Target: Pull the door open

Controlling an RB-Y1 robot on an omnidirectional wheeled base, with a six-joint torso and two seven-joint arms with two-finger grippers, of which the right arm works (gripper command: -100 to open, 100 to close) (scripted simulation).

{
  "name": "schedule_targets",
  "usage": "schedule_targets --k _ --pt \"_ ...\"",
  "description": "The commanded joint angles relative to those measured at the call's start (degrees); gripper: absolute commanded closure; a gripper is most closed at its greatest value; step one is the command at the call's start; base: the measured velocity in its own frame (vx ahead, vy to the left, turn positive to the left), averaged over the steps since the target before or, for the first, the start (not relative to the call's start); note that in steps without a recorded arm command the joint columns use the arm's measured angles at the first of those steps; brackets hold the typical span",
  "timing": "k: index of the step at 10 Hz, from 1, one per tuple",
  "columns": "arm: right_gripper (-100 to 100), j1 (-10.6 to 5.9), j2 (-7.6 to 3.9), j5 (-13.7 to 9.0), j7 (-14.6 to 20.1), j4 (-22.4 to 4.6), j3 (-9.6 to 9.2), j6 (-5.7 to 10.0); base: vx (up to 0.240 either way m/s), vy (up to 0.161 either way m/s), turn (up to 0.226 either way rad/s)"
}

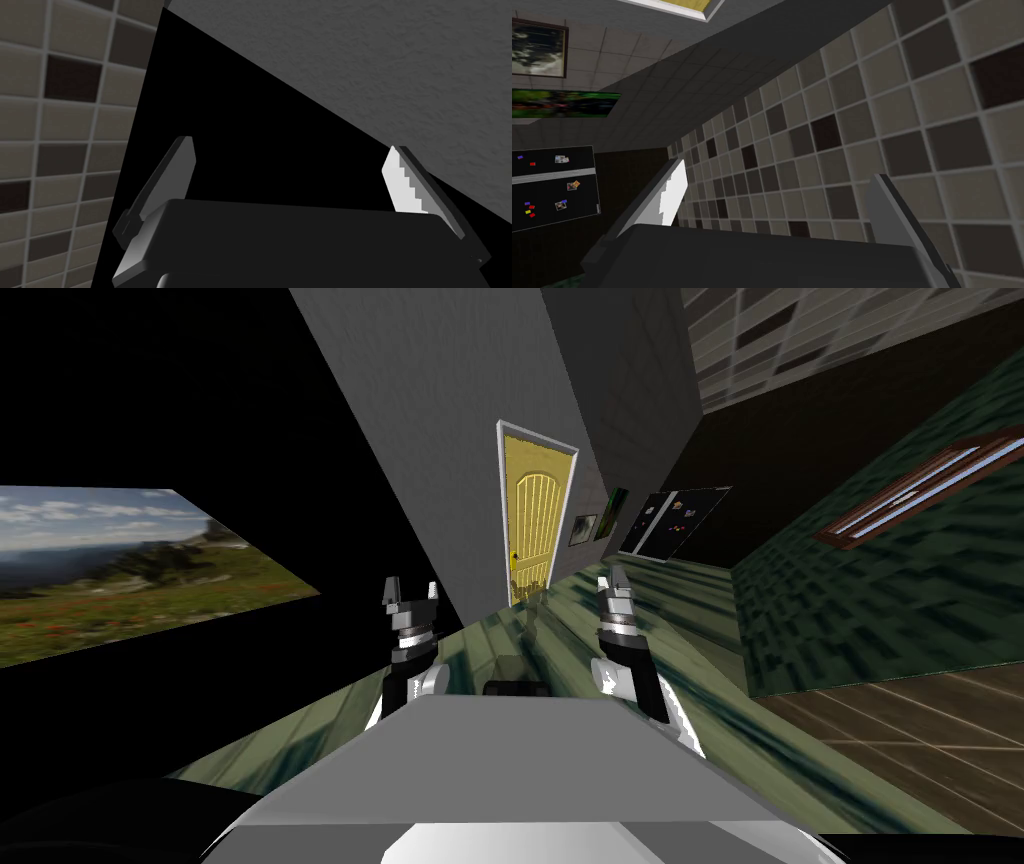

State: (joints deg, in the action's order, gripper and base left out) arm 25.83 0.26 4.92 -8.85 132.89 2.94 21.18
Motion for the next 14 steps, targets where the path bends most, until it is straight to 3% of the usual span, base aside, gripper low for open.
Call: schedule_targets --k 1,9,14 --pt "-100 -0.89 -0.82 1.5 -0.7 -1.9 -0.17 0.35 0.104 0.013 0.004" --pt "-100 -4.76 -3.30 7.9 -3.8 -10.2 -0.91 1.89 0.147 -0.002 0.007" --pt "-100 -8.00 -4.61 13.3 -6.4 -17.1 -1.53 3.17 0.141 0.001 0.008"
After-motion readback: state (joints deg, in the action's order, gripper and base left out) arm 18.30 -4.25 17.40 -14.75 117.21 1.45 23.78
